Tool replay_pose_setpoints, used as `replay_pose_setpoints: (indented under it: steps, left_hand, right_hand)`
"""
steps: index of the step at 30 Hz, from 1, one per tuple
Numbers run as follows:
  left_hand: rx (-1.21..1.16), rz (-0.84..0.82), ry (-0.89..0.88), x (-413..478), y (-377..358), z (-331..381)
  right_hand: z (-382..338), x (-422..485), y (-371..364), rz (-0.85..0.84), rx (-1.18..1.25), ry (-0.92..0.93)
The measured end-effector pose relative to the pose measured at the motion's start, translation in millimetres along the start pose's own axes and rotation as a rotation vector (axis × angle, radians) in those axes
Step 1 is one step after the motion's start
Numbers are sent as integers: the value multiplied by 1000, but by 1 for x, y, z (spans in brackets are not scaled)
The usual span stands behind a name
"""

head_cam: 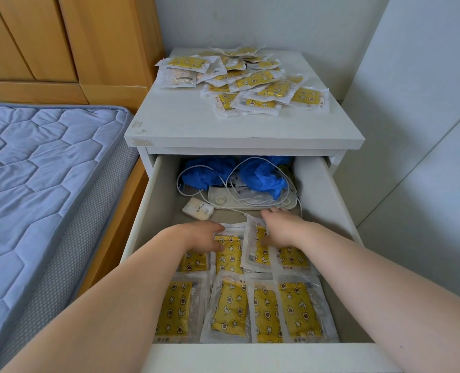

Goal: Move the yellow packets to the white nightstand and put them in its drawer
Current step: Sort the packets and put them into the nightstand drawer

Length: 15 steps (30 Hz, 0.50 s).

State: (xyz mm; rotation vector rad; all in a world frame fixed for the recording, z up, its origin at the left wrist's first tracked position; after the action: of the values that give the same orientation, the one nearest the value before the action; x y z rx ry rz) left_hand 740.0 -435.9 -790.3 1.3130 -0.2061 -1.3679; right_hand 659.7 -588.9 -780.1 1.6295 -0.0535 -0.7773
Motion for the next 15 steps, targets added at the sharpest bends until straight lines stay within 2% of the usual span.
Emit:
replay_pose_setpoints:
  steps: [4, 9, 15]
  left_hand:
    - [-3, 1, -4, -1, 1, 1]
    - [2, 29, -8, -4, 5, 5]
    - [-55, 282, -47, -13, 28, 21]
  right_hand:
    - [-8, -4, -6, -67, -9, 70]
    - [-9, -6, 0, -3, 17, 98]
    - [-11, -15, 29, 213, 142, 138]
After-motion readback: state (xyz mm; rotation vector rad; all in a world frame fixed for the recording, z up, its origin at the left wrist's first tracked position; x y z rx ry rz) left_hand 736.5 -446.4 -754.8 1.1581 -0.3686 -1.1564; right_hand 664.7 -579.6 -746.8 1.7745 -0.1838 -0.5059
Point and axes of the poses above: each hand's wrist, its own x-axis towards the middle knuckle, its own y-axis out of the back of the hand, z = x × y, the point moved 6 cm from there along x, towards the middle knuckle, and after that the axes turned 11 degrees about -y, right-handed, at the moved point
